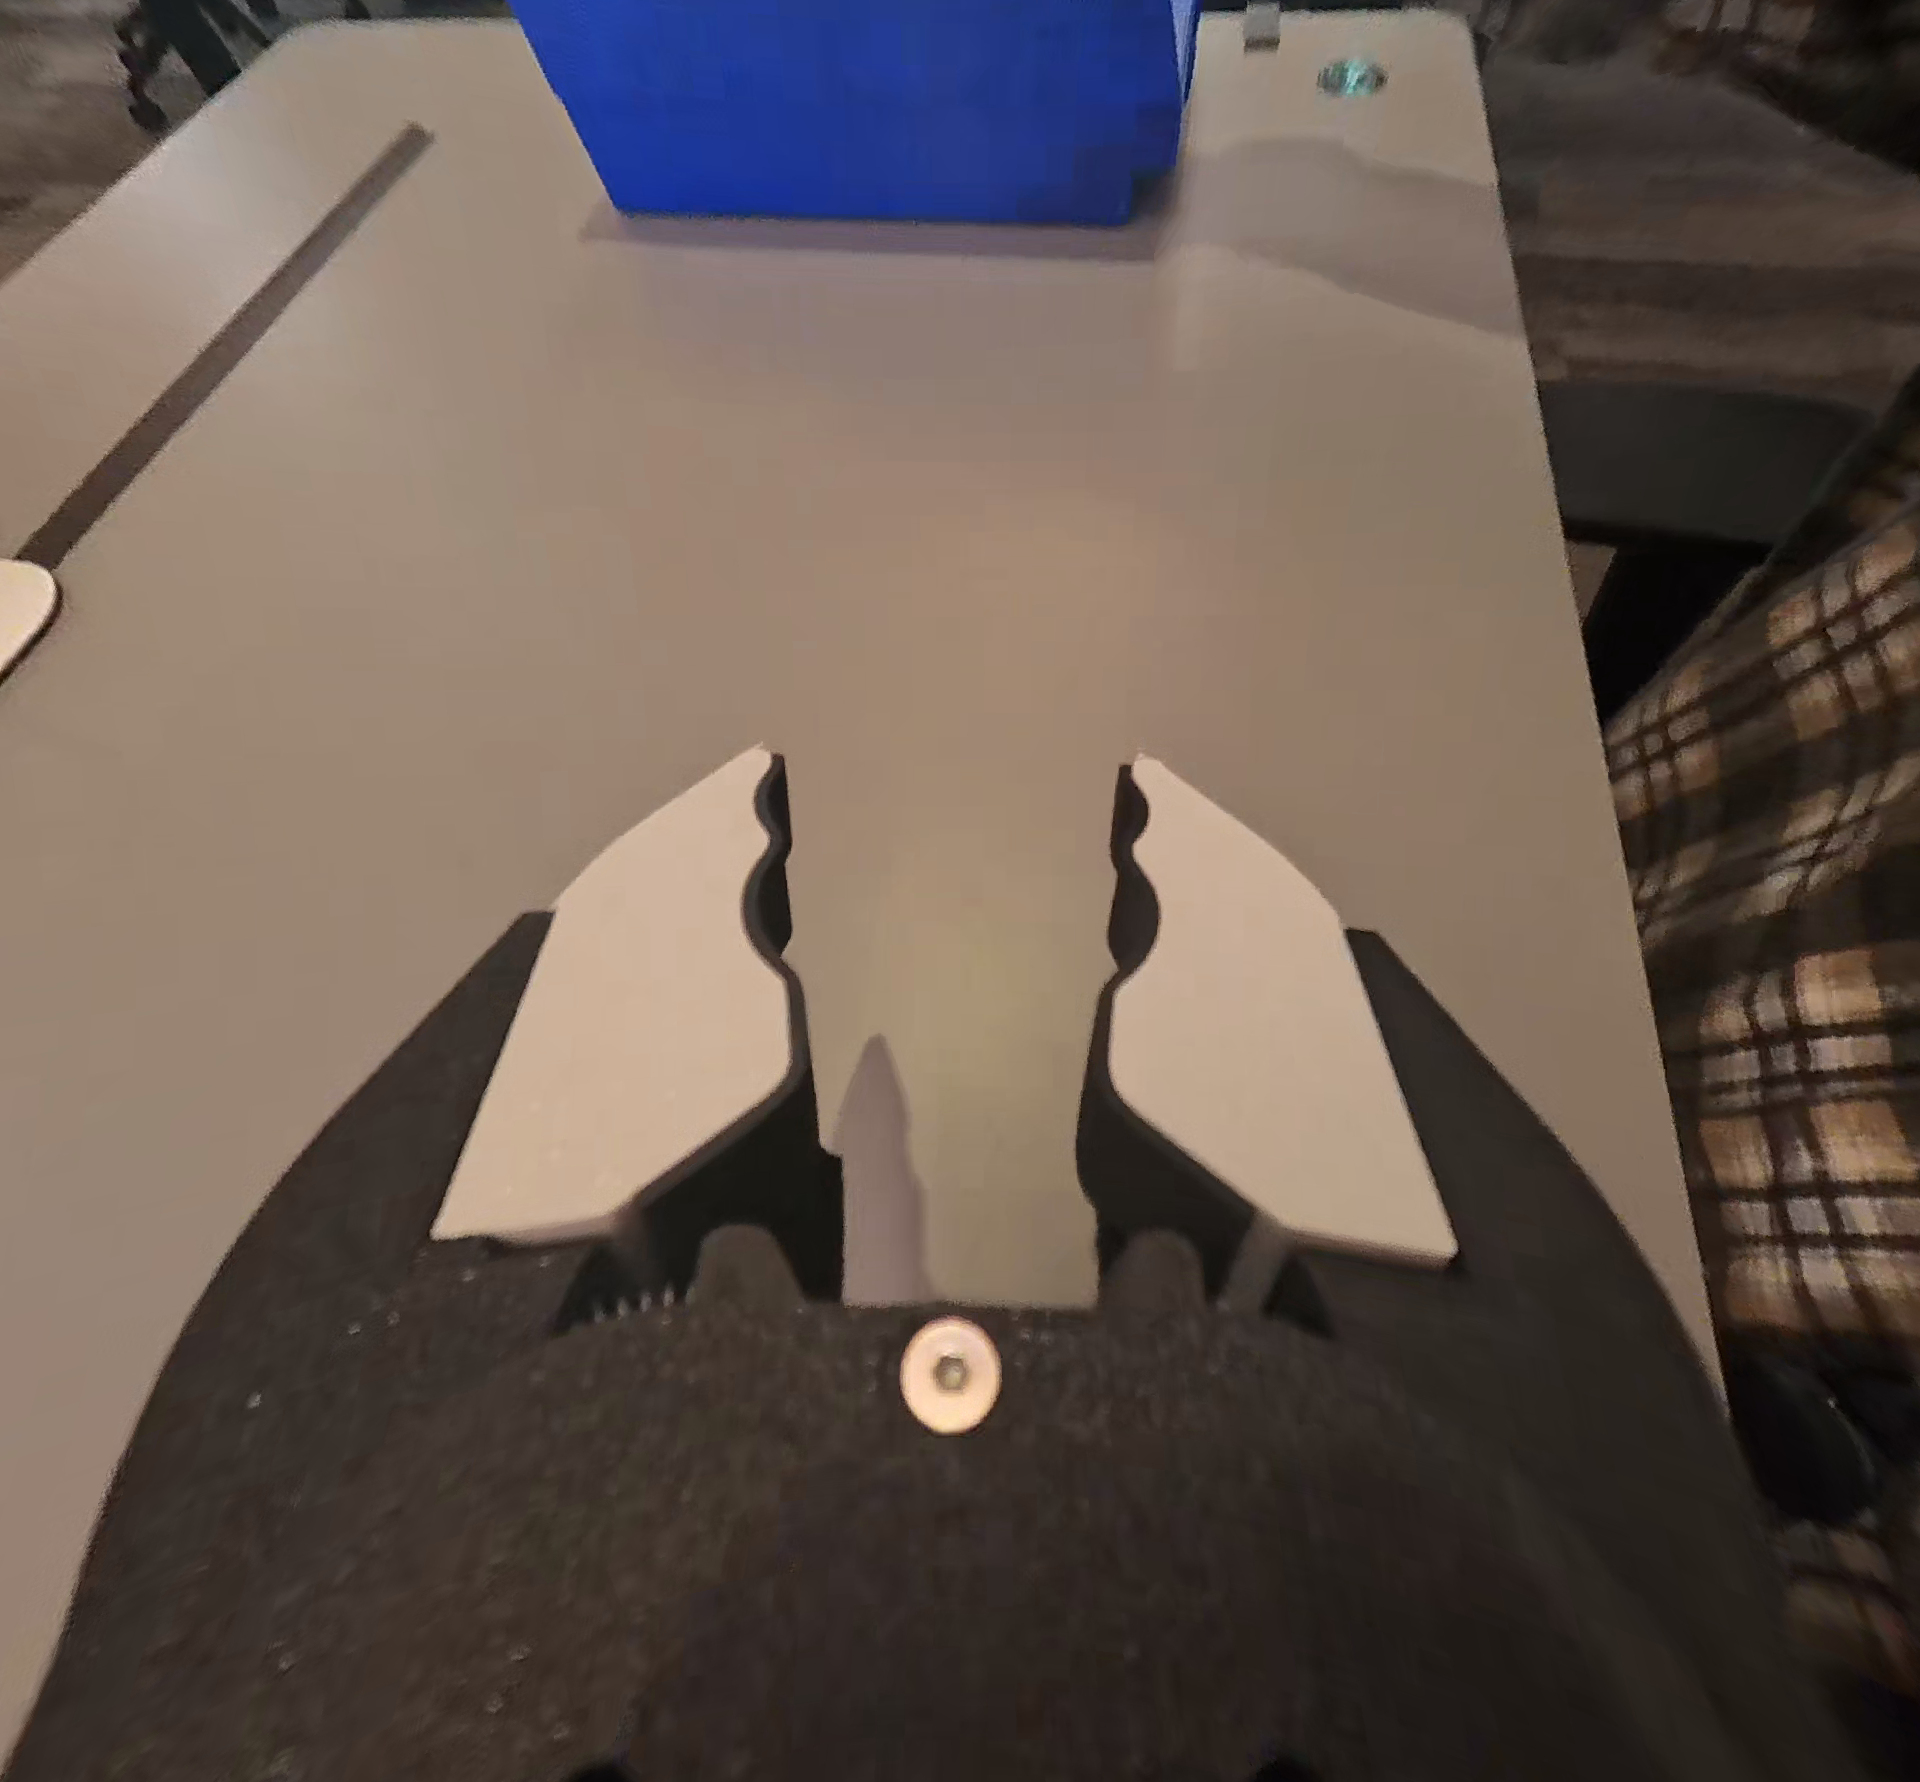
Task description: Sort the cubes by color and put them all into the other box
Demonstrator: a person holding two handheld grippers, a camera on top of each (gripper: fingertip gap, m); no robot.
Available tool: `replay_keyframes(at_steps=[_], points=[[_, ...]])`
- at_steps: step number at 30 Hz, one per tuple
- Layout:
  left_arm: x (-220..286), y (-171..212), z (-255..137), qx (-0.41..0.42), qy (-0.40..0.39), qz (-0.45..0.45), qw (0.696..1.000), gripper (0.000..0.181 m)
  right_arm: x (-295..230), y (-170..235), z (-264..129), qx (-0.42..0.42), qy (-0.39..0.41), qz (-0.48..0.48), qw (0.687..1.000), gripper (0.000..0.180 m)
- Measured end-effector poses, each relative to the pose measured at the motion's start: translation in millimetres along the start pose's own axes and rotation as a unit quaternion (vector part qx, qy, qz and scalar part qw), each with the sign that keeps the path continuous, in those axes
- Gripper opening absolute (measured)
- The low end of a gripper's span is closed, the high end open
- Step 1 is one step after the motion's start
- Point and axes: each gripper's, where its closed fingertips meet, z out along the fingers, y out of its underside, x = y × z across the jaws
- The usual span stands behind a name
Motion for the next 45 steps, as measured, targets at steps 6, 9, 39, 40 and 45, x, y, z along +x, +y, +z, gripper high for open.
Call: replay_keyframes(at_steps=[6,9,39,40,45], points=[[3.4,9.2,-7.8,-0.05,-0.013,0.028,0.998,0.055,7.2,21.1,65.2,-0.063,-0.038,0.017,0.997,0.022],[-0.2,8.3,-15.8,-0.061,-0.027,0.03,0.997,0.059,4.9,14.8,61.6,-0.047,-0.054,0.018,0.997,0.028],[-90.5,306.0,-446.3,-0.65,-0.092,-0.129,0.743,0.048,-287.6,105.7,-78.1,0.084,-0.31,-0.244,0.915,0.052],[-92.0,310.3,-448.6,-0.657,-0.087,-0.129,0.738,0.047,-288.2,107.1,-77.7,0.081,-0.31,-0.244,0.915,0.052],[-101.2,331.0,-460.0,-0.69,-0.07,-0.113,0.711,0.041,-291.8,110.5,-78.2,0.08,-0.307,-0.252,0.914,0.052]])
